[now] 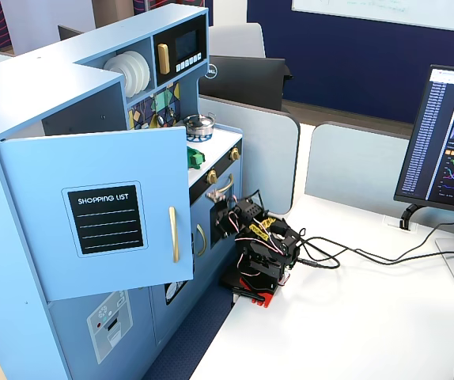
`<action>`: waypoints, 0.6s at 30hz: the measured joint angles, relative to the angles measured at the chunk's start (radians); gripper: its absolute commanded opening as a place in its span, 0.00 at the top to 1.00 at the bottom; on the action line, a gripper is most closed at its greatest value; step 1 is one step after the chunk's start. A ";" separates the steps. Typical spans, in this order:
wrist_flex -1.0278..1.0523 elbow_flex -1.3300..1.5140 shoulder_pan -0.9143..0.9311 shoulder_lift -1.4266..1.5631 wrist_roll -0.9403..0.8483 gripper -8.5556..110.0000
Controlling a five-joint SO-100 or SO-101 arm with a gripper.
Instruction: Pick up the lid from the counter and put it on the green recipient
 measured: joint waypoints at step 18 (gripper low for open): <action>-0.816 -0.268 0.348 -0.215 -0.067 0.45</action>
